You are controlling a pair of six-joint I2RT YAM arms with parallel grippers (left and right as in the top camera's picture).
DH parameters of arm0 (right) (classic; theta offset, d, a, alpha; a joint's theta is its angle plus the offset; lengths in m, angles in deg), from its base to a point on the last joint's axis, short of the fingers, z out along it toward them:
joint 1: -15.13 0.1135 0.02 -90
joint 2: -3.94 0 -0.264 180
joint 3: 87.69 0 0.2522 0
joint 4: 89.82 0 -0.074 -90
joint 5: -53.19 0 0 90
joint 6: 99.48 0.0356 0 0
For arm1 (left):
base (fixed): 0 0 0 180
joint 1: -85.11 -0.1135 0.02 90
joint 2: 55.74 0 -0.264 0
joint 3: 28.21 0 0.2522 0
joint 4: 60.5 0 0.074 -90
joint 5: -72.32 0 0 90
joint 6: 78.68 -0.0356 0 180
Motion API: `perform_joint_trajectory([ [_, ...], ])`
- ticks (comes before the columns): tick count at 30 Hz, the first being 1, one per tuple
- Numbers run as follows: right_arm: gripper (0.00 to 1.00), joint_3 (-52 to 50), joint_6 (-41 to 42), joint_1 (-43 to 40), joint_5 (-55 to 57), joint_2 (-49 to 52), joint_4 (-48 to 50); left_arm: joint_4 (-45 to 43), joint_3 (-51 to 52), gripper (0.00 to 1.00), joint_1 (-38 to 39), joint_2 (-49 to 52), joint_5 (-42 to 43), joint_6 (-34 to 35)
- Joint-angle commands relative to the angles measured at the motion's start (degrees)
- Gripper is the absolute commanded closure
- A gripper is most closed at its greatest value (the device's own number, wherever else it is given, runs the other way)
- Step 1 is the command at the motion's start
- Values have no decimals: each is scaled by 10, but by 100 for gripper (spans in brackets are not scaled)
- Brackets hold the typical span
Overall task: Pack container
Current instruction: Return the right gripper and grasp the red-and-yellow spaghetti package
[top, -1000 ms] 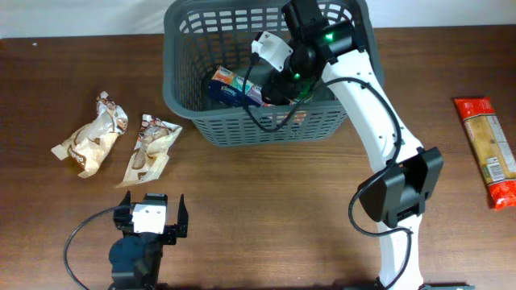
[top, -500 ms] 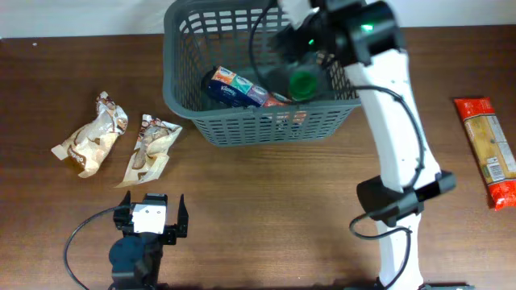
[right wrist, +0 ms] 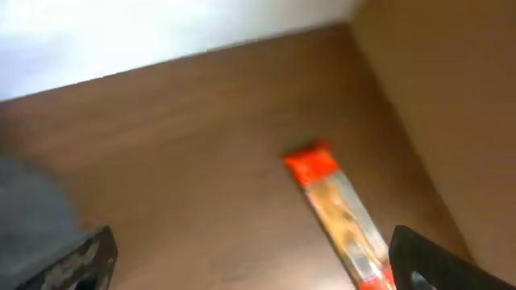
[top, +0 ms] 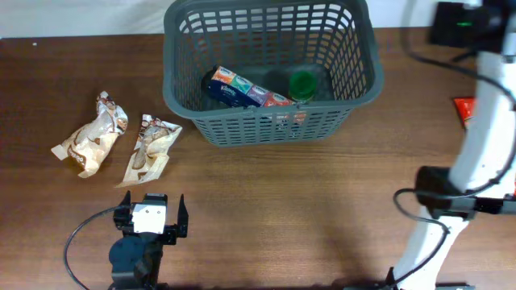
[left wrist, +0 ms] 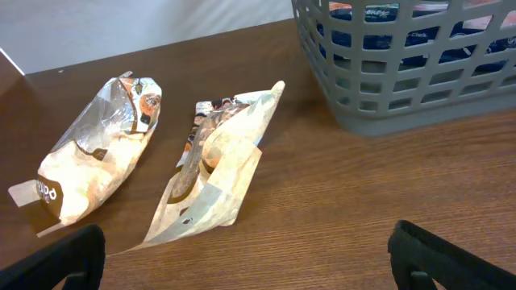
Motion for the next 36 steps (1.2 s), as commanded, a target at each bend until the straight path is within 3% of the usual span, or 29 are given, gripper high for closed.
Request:
perform_joint_trajectory([
  [1, 1, -2, 35, -68, 2, 0, -9, -2, 4, 1, -4, -3, 6, -10],
  [9, 1, -39, -38, -172, -62, 26, -19, -2, 4, 1, -4, -3, 6, -10],
  [16, 1, -195, -114, -216, -58, 36, 8, -2, 4, 1, -4, -3, 7, -9],
  [25, 1, -436, -210, -263, -62, 36, 129, -2, 4, 1, -4, -3, 7, -9],
  [36, 1, -596, -311, -301, -76, 36, 272, -2, 4, 1, -4, -3, 6, -10],
])
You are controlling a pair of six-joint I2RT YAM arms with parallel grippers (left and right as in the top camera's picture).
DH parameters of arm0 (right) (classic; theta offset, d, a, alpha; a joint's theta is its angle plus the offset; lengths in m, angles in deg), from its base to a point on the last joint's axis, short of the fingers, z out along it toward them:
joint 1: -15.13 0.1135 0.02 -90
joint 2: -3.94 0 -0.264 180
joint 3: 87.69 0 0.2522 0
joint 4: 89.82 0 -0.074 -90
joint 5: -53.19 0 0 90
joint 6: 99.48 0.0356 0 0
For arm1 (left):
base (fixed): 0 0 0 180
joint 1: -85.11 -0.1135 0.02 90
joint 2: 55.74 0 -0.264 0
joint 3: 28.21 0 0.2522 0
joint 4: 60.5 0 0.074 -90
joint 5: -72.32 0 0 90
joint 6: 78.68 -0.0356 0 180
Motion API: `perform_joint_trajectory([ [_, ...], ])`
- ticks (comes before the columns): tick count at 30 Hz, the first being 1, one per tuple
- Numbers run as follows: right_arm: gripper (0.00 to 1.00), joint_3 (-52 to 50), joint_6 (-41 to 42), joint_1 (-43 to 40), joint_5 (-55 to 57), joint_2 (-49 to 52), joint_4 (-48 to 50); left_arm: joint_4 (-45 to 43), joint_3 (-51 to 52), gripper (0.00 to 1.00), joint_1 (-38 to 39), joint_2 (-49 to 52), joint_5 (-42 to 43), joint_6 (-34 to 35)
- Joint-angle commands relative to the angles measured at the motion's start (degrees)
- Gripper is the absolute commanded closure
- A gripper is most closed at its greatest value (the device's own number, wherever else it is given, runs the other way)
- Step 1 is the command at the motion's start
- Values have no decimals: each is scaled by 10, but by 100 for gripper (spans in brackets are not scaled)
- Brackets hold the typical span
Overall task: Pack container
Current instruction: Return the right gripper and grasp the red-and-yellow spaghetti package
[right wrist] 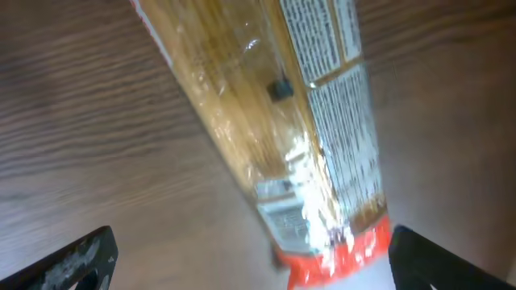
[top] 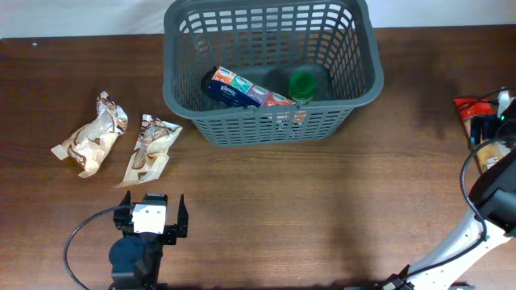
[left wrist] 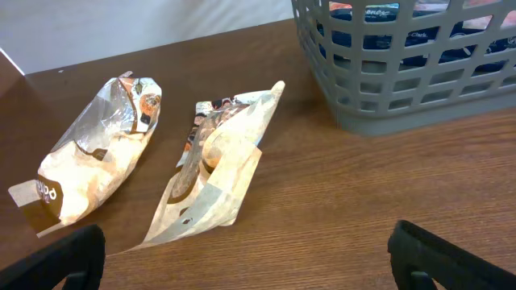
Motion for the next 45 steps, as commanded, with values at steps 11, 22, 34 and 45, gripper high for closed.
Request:
perform_joint_trajectory([
  [11, 1, -46, -126, -64, -111, -1, 82, -2, 4, 1, -4, -3, 6, -9],
  [22, 1, -50, -250, -64, -134, 2, 89, -2, 4, 1, -4, -3, 6, -9],
  [34, 1, -50, -236, -65, -96, 76, 116, -2, 4, 1, -4, -3, 7, -9],
  [45, 17, -50, -204, -65, -84, 108, 146, -2, 4, 1, -4, -3, 7, -9],
])
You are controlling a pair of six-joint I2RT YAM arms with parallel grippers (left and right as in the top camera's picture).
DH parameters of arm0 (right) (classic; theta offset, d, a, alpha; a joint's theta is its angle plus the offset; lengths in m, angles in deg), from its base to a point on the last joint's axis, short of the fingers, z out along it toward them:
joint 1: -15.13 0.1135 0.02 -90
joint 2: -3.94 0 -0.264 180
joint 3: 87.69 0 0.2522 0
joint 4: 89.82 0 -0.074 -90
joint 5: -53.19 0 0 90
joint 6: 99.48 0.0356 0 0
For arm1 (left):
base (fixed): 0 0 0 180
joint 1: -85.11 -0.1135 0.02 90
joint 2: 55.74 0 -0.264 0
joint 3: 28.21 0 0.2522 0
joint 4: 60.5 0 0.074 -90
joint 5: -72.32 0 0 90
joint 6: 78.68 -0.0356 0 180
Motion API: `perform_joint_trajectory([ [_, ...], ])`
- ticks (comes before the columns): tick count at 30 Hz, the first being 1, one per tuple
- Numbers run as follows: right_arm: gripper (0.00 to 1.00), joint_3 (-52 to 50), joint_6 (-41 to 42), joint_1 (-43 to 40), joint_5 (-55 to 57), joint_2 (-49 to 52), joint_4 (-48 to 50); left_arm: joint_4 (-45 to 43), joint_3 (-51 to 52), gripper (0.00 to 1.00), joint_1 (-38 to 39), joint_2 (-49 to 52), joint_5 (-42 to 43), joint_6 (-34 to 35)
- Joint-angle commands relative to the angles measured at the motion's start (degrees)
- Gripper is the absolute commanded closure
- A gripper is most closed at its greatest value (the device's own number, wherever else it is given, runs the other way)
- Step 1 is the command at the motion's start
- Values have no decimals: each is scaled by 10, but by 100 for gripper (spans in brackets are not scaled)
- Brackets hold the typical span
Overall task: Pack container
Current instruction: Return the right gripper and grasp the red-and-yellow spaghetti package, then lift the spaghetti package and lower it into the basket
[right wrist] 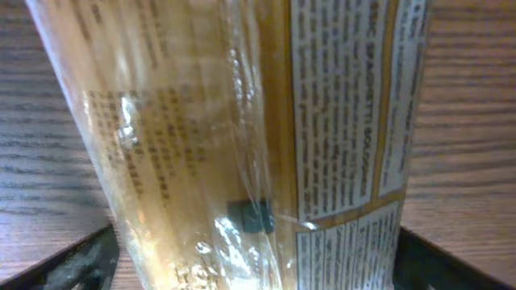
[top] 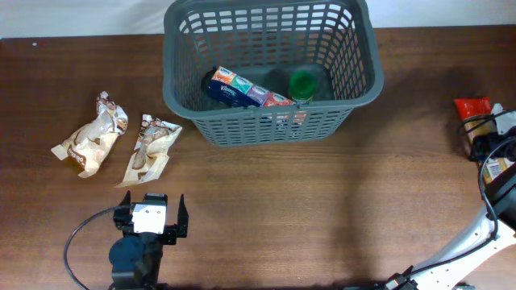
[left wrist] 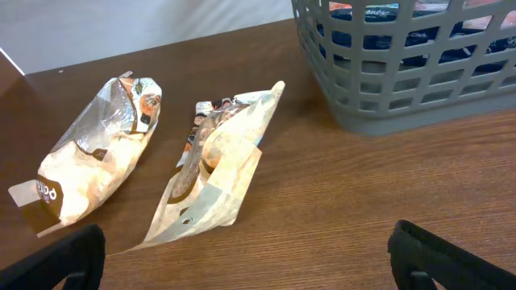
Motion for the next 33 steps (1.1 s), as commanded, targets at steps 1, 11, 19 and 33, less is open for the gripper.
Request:
perform_joint_trajectory([
  [1, 26, -8, 19, 1, 15, 51, 12, -2, 4, 1, -4, -3, 6, -10],
  [11, 96, -8, 153, 1, -80, 51, 19, -2, 4, 1, -4, -3, 6, -10],
  [19, 96, 3, 197, 10, -218, 49, 3, -2, 4, 1, -4, -3, 6, -9],
  [33, 96, 299, 252, 150, -218, -6, -145, -2, 4, 1, -4, -3, 7, -9],
])
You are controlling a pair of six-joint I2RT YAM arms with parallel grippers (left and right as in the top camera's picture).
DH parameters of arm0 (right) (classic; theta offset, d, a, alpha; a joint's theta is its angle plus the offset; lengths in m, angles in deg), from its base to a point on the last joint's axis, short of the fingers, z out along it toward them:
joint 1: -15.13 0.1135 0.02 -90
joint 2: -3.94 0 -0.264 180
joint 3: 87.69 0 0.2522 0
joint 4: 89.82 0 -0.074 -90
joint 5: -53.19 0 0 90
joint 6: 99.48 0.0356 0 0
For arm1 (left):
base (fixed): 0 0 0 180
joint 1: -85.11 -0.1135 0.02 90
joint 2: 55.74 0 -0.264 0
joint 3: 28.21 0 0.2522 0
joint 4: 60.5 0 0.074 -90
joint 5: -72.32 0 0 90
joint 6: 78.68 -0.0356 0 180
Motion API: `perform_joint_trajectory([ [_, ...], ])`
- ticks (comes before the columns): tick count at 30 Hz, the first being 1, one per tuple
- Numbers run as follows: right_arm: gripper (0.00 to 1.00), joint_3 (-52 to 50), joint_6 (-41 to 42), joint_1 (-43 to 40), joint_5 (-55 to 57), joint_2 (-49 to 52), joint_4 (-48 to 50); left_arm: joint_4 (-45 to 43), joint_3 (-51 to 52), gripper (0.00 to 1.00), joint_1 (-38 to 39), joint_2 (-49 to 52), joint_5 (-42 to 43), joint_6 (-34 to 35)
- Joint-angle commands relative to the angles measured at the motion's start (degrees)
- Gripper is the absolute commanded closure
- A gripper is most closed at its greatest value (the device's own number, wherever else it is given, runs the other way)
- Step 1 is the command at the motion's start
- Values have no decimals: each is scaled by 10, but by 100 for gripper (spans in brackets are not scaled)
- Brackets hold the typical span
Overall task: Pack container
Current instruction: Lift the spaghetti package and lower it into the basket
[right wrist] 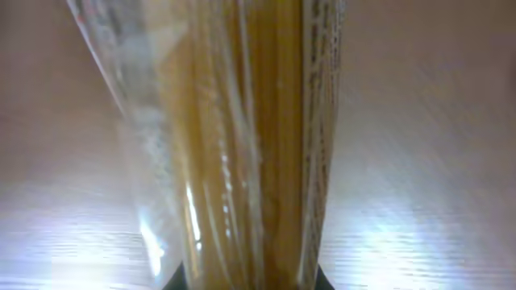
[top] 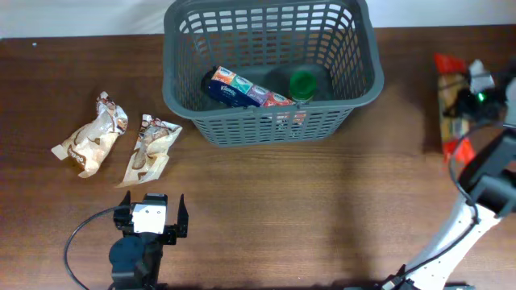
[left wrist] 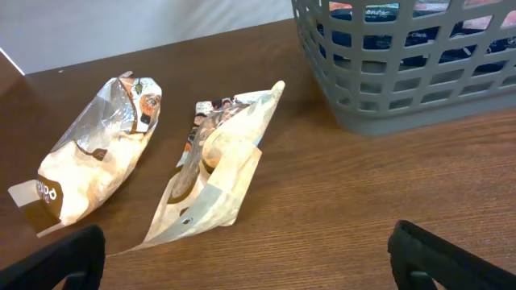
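A long clear spaghetti pack [top: 448,101] with red ends hangs above the table's right side, and my right gripper [top: 469,97] is shut on it. In the right wrist view the spaghetti pack [right wrist: 250,137] fills the middle, with dark jaws tight against both of its sides at the bottom edge. The grey basket [top: 270,122] stands at the back centre; it holds a blue tissue pack [top: 242,89] and a green-lidded item [top: 303,82]. My left gripper [top: 150,219] rests open at the front left, its fingertips [left wrist: 56,259] wide apart over bare wood.
Two crumpled snack bags lie left of the basket: one [left wrist: 93,153] farther left, the other [left wrist: 214,165] nearer the basket wall [left wrist: 387,89]. The right arm's cable and base [top: 451,234] stand at the front right.
My right gripper was open, straddling the spaghetti pack lying near the table's right edge. Now it is shut on the pack, which is off the wood, farther left and back. Left arm unchanged.
First my right gripper hung open high over the right side, the pack lying below. Then it was open close above the pack, then lower with fingers either side of it. Now it holds the pack off the table. My left gripper stayed open throughout.
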Motion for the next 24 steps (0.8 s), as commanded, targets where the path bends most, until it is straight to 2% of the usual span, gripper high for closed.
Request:
perform_joint_trajectory([
  [1, 96, 157, 43, 40, -42, -40, -36, -2, 4, 1, -4, -3, 6, -9],
  [8, 96, 415, 100, 110, -55, -54, -120, -2, 4, 1, -4, -3, 6, -10],
  [12, 96, 551, 101, 155, -87, -56, -138, -2, 4, 1, -4, -3, 6, -9],
  [18, 96, 549, 35, 261, -84, -112, -121, -2, 4, 1, -4, -3, 6, -10],
  [24, 96, 549, -32, 363, -81, -127, -119, -2, 4, 1, -4, -3, 6, -9],
])
